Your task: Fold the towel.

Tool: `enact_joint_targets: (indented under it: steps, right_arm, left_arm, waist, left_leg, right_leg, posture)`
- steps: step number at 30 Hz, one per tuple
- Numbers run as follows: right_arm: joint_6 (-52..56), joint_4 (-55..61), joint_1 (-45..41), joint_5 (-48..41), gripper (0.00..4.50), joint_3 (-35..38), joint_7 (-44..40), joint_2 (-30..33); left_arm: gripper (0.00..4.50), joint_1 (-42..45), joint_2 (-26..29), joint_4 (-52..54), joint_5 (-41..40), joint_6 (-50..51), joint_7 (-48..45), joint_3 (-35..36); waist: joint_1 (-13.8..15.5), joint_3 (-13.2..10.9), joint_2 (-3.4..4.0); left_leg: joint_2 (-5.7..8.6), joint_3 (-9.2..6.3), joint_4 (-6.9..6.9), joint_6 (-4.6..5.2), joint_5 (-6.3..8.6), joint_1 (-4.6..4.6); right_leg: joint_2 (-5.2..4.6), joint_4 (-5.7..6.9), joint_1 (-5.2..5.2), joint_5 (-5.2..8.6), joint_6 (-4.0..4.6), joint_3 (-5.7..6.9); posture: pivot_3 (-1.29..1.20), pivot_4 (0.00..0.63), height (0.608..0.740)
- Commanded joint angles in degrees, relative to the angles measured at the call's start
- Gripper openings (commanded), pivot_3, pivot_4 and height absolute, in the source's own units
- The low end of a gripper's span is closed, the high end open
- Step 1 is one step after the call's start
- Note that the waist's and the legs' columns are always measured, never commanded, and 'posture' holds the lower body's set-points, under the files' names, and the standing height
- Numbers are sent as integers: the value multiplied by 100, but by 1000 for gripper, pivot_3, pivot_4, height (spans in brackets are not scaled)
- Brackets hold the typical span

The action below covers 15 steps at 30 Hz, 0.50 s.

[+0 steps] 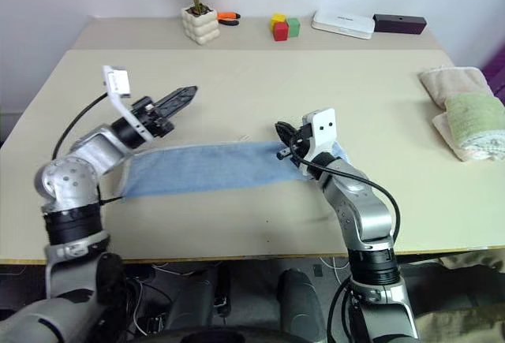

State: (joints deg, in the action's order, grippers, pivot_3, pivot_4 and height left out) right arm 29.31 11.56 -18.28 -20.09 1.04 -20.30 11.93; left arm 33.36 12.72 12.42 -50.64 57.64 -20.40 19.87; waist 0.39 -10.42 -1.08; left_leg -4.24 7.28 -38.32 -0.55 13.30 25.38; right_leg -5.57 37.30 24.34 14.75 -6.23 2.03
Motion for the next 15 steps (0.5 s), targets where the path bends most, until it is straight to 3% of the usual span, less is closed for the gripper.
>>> enact_joint_targets:
  steps: [1,4,10,13,15]
  right_arm:
    - [-239,-134,-11,265,62,16,413,-205]
    - [-392,-311,-7,567,62,-122,741,-406]
    - [-569,-695,28,957,62,-143,1123,-587]
    - [-755,-875,88,1074,62,-51,1181,-538]
    - [-973,-1043,162,1126,62,68,1182,-461]
  left_arm:
    - [0,-345,-108,631,108,113,488,-460]
    - [0,-877,-239,405,525,-349,408,-897]
    - [0,-1358,-381,-899,1086,-1312,229,-849]
    - [0,-1445,76,-1411,1823,-2239,-327,-1177]
    - [0,-1387,299,-1758,2009,-2792,-512,-1000]
  waist:
    - [-22,2,4]
    - [-44,3,5]
    - [-82,4,4]
    - [-102,7,4]
    - [-111,20,9]
  left_leg:
    - [1,0,5,-1,0,-3]
    - [2,2,12,-6,-3,-7]
    - [3,1,14,-6,-3,-3]
    - [4,1,15,-5,-2,-2]
    - [4,1,21,-6,-2,-6]
  right_leg:
    - [0,-2,0,0,0,0]
    - [1,-3,0,1,1,0]
    - [1,-8,2,1,2,3]
    - [1,-11,2,1,2,3]
    - [1,-11,2,2,3,3]
  posture:
    - [0,150,735]
    - [0,150,735]
    - [0,150,735]
    - [0,150,735]
    - [0,150,735]
